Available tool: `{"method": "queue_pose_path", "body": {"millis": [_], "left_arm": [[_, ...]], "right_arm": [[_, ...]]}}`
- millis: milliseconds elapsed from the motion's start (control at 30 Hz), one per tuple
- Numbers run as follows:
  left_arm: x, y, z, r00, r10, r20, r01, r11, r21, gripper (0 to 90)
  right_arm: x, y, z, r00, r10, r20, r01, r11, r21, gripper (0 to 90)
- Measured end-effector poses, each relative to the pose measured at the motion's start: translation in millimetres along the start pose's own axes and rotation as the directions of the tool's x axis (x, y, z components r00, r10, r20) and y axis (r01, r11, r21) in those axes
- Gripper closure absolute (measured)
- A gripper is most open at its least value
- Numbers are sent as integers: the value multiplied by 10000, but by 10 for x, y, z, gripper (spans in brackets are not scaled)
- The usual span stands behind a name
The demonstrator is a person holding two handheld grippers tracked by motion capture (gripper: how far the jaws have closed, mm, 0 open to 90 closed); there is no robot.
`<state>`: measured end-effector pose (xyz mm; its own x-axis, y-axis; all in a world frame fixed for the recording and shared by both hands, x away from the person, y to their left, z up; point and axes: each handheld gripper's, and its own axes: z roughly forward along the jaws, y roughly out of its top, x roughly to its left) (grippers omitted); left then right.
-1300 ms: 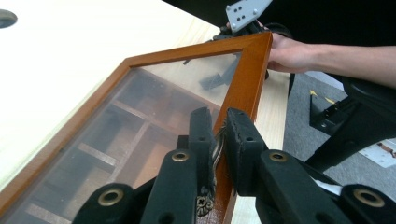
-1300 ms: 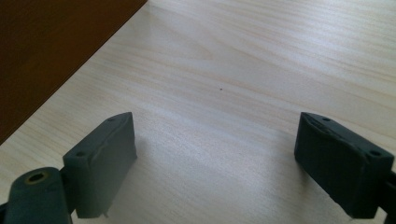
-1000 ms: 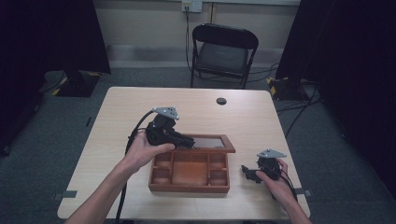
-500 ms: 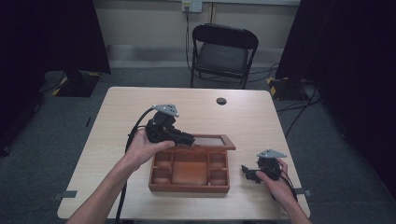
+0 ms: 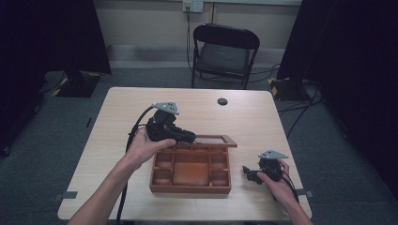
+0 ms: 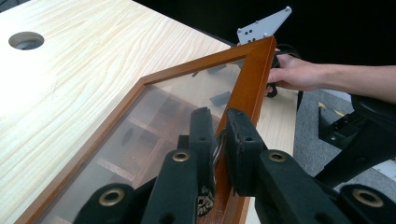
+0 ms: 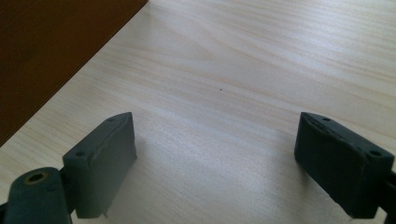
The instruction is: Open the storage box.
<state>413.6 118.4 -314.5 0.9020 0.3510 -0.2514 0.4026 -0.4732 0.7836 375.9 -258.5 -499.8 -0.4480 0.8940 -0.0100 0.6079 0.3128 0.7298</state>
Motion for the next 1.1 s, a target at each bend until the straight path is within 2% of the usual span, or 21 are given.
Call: {"method": "queue_pose_path", "body": {"millis": [67,333,400,533,700,900,1000,1100], "left_arm": [[-2,10,-2,9999,-27,-121,26,10000,-19,816],[20,31,-4,10000,-62,-76,61,9999,-105,818],[22,42,-10,9999,1,-146,-2,10000,-33,819],[27,49,-11,9999,80,-153,-84,9998,-199,821],[30,85,-20,9995,183,-270,-185,9998,-73,823],[35,88,-26,9994,179,-295,-185,9996,-190,824],[18,105,-34,9982,358,-484,-367,9992,-160,827],[24,121,-42,9980,321,-553,-336,9991,-267,841]], "right_arm": [[2,-3,0,10000,11,2,-11,10000,-23,122],[2,-3,0,10000,9,6,-9,10000,-25,122],[2,-3,-1,10000,5,14,-5,10000,-21,122],[2,-3,0,10000,10,5,-10,10000,-25,122],[2,-3,-1,10000,5,12,-4,10000,-22,122],[2,-3,-1,10000,5,12,-5,10000,-22,122],[2,-3,0,10000,9,2,-9,10000,-26,121],[2,-3,0,10000,7,1,-7,10000,-26,121]]}}
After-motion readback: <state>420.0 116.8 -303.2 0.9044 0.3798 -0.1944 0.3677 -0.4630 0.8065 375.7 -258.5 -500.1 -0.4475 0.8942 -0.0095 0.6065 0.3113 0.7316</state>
